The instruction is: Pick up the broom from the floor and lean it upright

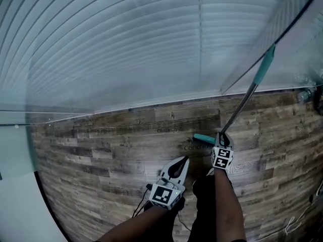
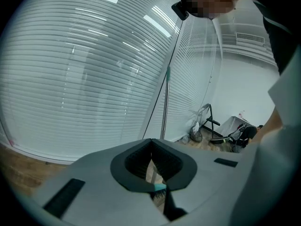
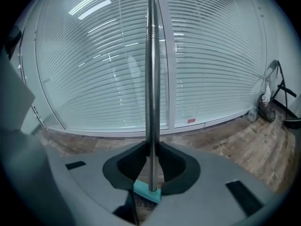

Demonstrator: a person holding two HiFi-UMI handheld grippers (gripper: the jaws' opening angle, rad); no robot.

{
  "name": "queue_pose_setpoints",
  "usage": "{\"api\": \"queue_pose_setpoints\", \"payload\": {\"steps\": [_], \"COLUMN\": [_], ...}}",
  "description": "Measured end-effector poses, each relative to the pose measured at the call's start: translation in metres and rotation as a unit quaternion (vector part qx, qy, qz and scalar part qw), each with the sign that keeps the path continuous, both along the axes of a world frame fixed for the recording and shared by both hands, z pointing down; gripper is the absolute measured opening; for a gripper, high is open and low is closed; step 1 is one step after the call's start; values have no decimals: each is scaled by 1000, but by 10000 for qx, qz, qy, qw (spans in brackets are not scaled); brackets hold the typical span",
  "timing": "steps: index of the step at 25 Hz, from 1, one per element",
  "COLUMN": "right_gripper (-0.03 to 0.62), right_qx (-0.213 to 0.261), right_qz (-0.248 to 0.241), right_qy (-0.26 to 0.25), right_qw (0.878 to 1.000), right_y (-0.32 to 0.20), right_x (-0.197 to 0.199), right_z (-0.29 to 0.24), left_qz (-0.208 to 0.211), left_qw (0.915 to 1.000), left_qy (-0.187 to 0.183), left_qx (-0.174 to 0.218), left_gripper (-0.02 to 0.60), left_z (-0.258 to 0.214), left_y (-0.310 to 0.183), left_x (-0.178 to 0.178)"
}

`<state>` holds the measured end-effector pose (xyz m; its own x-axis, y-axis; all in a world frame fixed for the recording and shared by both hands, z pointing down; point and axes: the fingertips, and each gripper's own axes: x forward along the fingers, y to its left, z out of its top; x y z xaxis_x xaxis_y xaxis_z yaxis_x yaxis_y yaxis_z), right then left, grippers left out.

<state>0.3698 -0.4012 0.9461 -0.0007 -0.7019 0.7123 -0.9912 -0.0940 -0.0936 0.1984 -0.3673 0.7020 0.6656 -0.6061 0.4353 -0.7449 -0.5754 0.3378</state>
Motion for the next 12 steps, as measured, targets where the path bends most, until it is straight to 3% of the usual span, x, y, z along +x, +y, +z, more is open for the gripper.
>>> {"api": "queue_pose_setpoints", "payload": {"steps": [12], "right_gripper": [84], "right_qx": [175], "right_qz": [-541], "right_qy": [447], "right_qw": [9974], "right_y": [-24], "right_x": [5], "right_z": [21], "left_qz": [299], "left_qw": [9995], "left_qy": [45], "left_qx": [128], "left_gripper": [20], "left_z": [20], "left_y": [6], "left_x": [14]}}
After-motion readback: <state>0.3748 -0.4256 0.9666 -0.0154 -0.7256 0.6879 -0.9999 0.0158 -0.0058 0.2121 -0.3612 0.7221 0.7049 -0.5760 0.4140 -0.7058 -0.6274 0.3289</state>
